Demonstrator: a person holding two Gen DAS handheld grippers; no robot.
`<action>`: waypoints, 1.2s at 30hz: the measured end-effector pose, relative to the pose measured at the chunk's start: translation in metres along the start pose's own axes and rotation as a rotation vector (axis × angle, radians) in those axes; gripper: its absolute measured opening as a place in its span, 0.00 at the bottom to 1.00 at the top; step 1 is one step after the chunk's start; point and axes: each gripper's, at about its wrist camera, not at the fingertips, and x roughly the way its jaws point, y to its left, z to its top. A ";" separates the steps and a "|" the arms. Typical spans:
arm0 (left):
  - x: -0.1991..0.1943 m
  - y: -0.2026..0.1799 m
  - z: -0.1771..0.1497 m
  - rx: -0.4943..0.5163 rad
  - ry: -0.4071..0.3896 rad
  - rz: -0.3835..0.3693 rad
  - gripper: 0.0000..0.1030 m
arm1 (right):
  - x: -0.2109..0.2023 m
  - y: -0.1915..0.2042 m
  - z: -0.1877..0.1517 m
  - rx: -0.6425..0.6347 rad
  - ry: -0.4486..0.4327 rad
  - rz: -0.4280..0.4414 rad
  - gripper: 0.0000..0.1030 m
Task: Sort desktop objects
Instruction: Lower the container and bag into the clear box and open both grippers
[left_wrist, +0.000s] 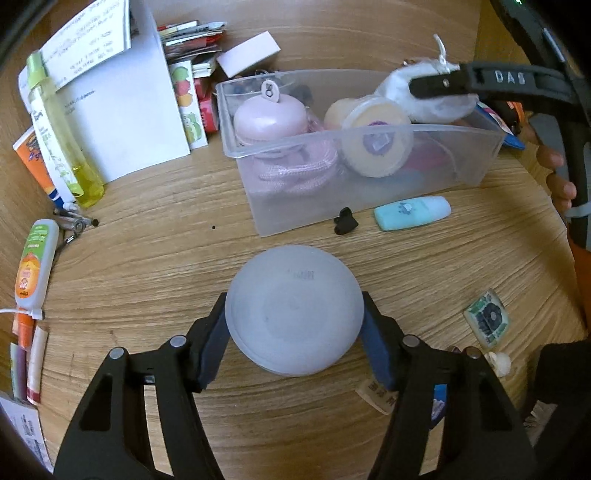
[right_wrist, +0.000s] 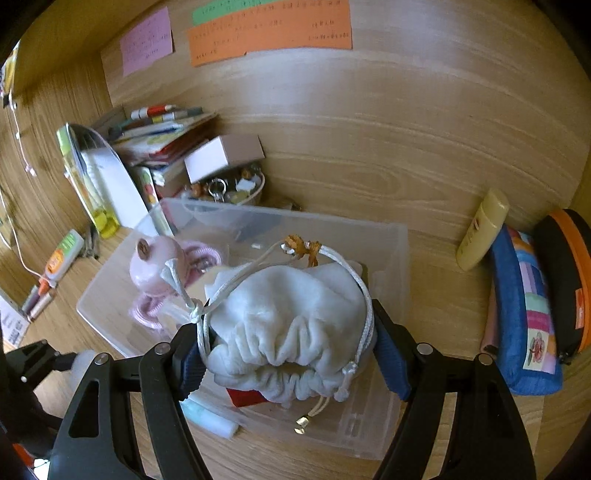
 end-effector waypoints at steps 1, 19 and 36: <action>0.000 0.002 -0.001 -0.011 -0.001 0.004 0.63 | 0.001 0.000 -0.002 -0.004 0.006 -0.009 0.72; -0.048 0.024 0.054 -0.133 -0.136 -0.091 0.63 | 0.002 0.008 -0.013 -0.079 0.078 -0.074 0.79; -0.008 -0.004 0.118 -0.036 -0.099 -0.074 0.63 | -0.049 0.017 -0.039 -0.147 0.004 -0.072 0.83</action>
